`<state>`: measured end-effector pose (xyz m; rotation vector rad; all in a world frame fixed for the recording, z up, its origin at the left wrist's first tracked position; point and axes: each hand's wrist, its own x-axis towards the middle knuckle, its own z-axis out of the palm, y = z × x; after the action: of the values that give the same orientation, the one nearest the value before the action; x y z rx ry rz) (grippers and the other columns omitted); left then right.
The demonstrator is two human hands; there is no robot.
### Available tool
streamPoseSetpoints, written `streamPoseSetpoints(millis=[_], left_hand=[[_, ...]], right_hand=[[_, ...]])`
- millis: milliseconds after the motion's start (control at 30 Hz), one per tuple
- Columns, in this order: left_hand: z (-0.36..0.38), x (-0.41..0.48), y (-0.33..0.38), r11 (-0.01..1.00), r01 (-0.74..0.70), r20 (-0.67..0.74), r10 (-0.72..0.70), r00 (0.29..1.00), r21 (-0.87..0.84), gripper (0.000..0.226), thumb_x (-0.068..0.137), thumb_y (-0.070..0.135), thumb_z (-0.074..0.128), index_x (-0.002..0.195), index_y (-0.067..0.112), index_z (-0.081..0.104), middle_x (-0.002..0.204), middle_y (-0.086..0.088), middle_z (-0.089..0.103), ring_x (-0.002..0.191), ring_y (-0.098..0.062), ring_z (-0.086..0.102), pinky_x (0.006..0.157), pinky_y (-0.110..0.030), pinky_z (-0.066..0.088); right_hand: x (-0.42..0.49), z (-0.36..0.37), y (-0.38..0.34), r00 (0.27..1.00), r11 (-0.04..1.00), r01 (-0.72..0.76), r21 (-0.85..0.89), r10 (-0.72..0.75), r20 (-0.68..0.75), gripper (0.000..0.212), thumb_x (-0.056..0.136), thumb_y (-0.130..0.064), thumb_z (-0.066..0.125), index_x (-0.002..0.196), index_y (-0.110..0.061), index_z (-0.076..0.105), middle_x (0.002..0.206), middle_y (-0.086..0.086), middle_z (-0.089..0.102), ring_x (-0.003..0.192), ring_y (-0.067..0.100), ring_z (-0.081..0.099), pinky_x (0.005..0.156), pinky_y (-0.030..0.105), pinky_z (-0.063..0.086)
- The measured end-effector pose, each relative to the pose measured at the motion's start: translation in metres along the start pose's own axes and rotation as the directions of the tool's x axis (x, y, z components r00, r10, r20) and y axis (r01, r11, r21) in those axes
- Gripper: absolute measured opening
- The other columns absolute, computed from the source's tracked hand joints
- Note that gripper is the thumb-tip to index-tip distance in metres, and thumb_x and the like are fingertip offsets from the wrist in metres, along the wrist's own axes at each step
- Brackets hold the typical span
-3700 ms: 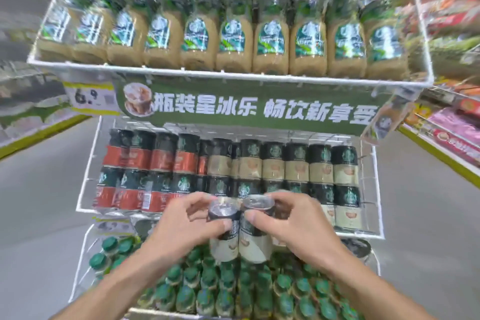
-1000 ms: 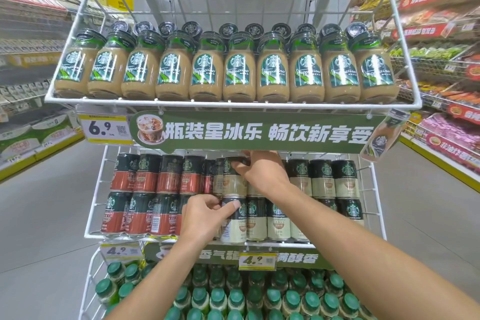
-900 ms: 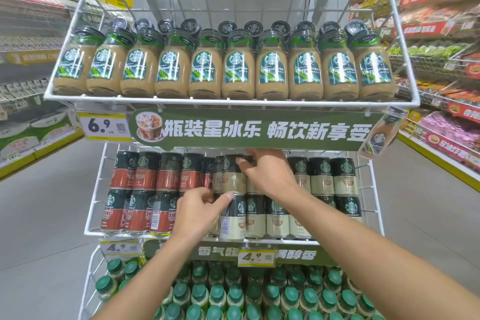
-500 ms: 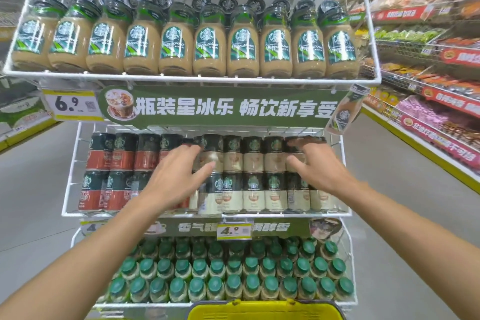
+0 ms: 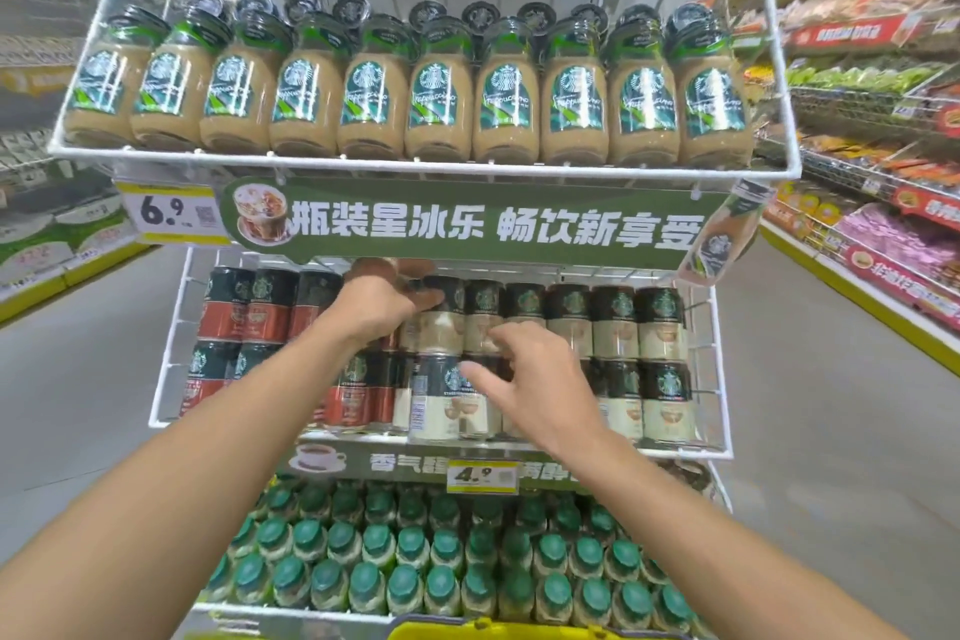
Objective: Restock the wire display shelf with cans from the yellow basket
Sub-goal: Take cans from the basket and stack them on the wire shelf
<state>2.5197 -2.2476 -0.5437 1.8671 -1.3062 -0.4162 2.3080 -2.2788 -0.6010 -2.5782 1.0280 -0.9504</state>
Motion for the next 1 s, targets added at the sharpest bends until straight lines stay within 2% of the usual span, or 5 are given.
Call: streamPoseSetpoints(millis=[233, 433, 533, 700, 1000], left_hand=[[-0.001, 0.012, -0.003, 0.999, 0.014, 0.042, -0.015, 0.999, 0.03, 0.041, 0.088, 0.031, 0.081, 0.128, 0.028, 0.07, 0.121, 0.007, 0.071, 0.099, -0.008, 0.066, 0.086, -0.013, 0.045], [0.003, 0.016, -0.001, 0.999, 0.038, 0.031, -0.037, 0.999, -0.011, 0.042, 0.087, 0.023, 0.083, 0.128, 0.02, 0.071, 0.128, 0.0, 0.072, 0.108, -0.016, 0.067, 0.102, -0.024, 0.048], [0.006, 0.016, 0.001, 0.999, 0.034, 0.017, -0.034, 0.999, -0.03, 0.042, 0.087, 0.02, 0.083, 0.127, 0.013, 0.071, 0.129, -0.003, 0.072, 0.104, -0.015, 0.065, 0.094, -0.021, 0.047], [0.013, 0.012, 0.01, 0.975, -0.013, -0.011, 0.015, 1.0, 0.22, 0.041, 0.089, 0.036, 0.079, 0.123, 0.015, 0.072, 0.124, -0.005, 0.073, 0.109, -0.023, 0.067, 0.099, -0.03, 0.053], [0.02, 0.004, 0.018, 0.937, 0.057, -0.053, -0.041, 0.998, 0.343, 0.047, 0.095, 0.048, 0.069, 0.126, 0.013, 0.071, 0.122, -0.01, 0.074, 0.111, -0.027, 0.068, 0.1, -0.036, 0.054]], right_hand=[[-0.006, 0.043, -0.024, 0.984, 0.984, -0.176, 0.041, 0.174, 0.037, 0.05, 0.085, -0.051, 0.075, 0.065, -0.016, 0.045, 0.063, -0.002, 0.046, 0.057, 0.017, 0.042, 0.055, 0.033, 0.038], [-0.003, 0.051, -0.032, 0.96, 0.959, -0.28, 0.047, 0.279, 0.038, 0.052, 0.082, -0.056, 0.077, 0.07, -0.012, 0.053, 0.066, 0.002, 0.054, 0.061, 0.022, 0.049, 0.056, 0.035, 0.04], [0.0, 0.054, -0.038, 0.941, 0.941, -0.336, 0.025, 0.335, 0.053, 0.056, 0.08, -0.061, 0.077, 0.083, -0.007, 0.062, 0.079, 0.009, 0.065, 0.075, 0.03, 0.064, 0.06, 0.037, 0.046], [0.001, 0.061, -0.052, 0.926, 0.926, -0.376, -0.028, 0.376, 0.016, 0.062, 0.078, -0.062, 0.079, 0.101, -0.008, 0.06, 0.101, 0.009, 0.064, 0.091, 0.032, 0.067, 0.064, 0.033, 0.04], [-0.003, 0.059, -0.055, 0.94, 0.932, -0.342, -0.122, 0.338, -0.052, 0.051, 0.083, -0.056, 0.077, 0.101, -0.012, 0.057, 0.106, 0.008, 0.064, 0.088, 0.031, 0.068, 0.061, 0.032, 0.038]])
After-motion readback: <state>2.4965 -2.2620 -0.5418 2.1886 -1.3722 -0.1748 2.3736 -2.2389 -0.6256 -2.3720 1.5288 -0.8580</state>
